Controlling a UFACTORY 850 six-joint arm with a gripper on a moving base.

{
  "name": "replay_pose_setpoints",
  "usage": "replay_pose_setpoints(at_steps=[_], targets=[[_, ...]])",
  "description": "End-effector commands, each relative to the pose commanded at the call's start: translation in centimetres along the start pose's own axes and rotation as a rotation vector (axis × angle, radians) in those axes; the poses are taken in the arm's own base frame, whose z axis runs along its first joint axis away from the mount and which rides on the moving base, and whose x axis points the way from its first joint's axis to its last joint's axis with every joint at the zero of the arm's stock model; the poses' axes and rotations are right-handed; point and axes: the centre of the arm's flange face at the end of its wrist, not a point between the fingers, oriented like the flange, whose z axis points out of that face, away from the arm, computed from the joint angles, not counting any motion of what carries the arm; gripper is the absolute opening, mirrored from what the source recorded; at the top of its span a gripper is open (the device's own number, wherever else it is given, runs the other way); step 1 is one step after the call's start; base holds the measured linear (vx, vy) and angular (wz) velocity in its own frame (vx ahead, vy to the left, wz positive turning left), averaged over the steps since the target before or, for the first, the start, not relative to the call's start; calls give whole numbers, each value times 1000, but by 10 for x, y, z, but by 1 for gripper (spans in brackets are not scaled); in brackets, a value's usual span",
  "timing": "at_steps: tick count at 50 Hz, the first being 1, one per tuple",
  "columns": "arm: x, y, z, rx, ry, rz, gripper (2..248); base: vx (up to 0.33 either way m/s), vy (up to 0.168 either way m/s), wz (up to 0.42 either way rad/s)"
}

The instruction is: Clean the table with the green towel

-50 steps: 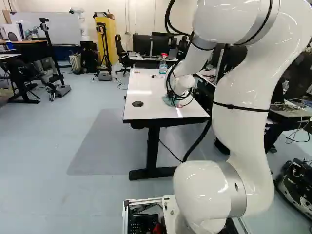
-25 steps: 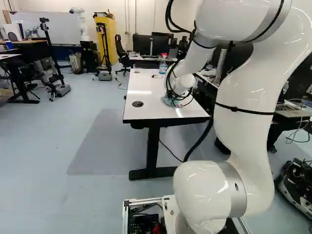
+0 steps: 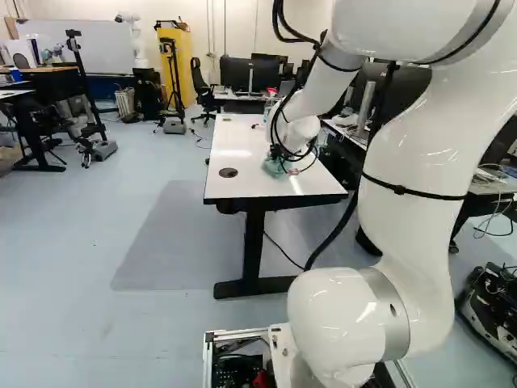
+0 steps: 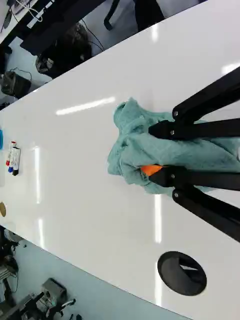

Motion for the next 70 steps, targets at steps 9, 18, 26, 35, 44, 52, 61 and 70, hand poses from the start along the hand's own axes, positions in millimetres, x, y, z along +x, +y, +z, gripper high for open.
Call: replay_pose_setpoints(at_steps=[9, 18, 26, 35, 44, 52, 61, 70], targets=[[1, -15, -10, 21, -27, -19, 63, 0, 0, 0], [4, -29, -19, 43, -47, -39, 63, 0, 0, 0], [5, -42, -21, 61, -74, -58, 63, 0, 0, 0], [4, -57, -18, 80, -106, -72, 63, 0, 0, 0], [4, -72, -16, 98, -123, -82, 63, 0, 0, 0], [6, -83, -14, 112, -122, -94, 63, 0, 0, 0], [7, -83, -13, 112, -111, -94, 63, 0, 0, 0], [10, -84, -13, 114, -73, -92, 63, 0, 0, 0]])
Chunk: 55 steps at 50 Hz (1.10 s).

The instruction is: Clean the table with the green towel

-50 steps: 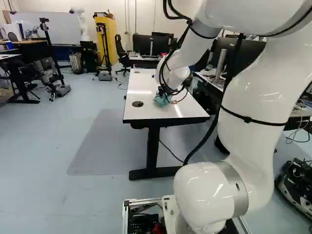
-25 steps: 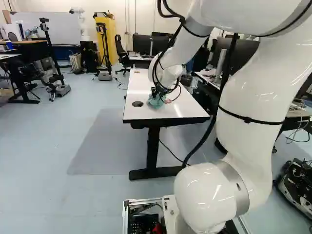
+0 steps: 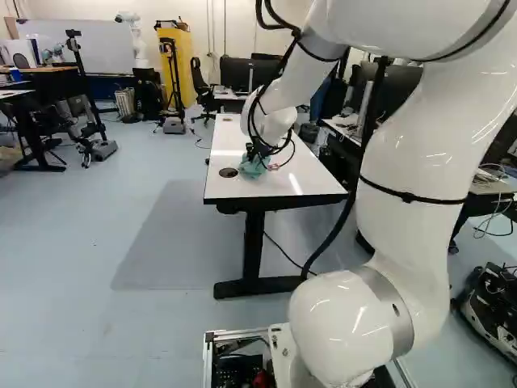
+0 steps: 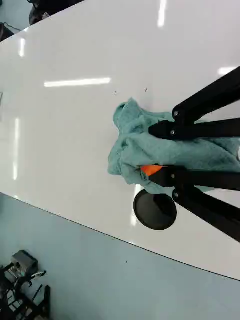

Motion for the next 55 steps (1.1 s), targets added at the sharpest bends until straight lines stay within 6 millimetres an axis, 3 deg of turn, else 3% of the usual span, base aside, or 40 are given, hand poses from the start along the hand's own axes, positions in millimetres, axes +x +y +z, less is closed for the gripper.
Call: replay_pose_setpoints(at_steps=[12, 26, 41, 55], targets=[[9, -1, 5, 2, 52, -2, 63, 0, 0, 0], [23, 6, 30, -10, 99, 9, 63, 0, 0, 0], [20, 29, 47, -40, 123, 35, 63, 0, 0, 0], [16, 31, 61, -43, 142, 35, 63, 0, 0, 0]])
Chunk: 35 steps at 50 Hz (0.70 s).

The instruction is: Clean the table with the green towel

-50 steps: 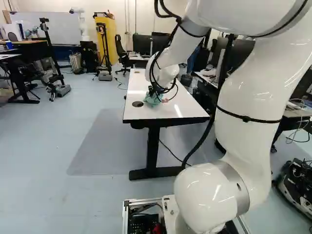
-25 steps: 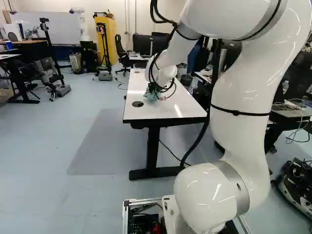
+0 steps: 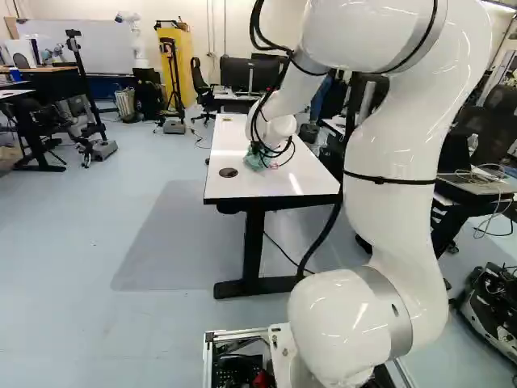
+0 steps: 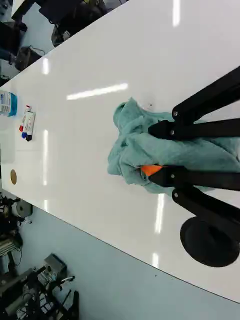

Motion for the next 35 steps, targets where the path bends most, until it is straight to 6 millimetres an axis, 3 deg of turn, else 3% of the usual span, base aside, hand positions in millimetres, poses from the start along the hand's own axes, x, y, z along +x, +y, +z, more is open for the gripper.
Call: replay_pose_setpoints(at_steps=[12, 35], targets=[[-9, 0, 11, -1, -14, 0, 63, 0, 0, 0], [-10, 0, 11, -1, -30, 0, 63, 0, 0, 0]])
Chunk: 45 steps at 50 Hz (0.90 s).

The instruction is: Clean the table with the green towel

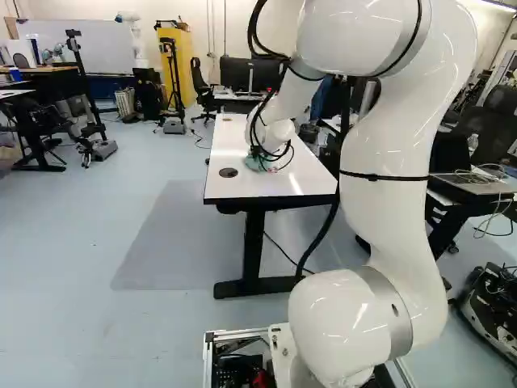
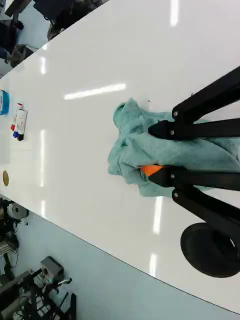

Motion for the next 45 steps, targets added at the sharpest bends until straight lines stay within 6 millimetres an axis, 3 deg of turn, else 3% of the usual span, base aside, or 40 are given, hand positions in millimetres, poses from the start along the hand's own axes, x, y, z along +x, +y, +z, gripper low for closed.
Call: replay_pose_setpoints(at_steps=[45], targets=[[-5, 0, 0, 0, -57, 0, 63, 0, 0, 0]])
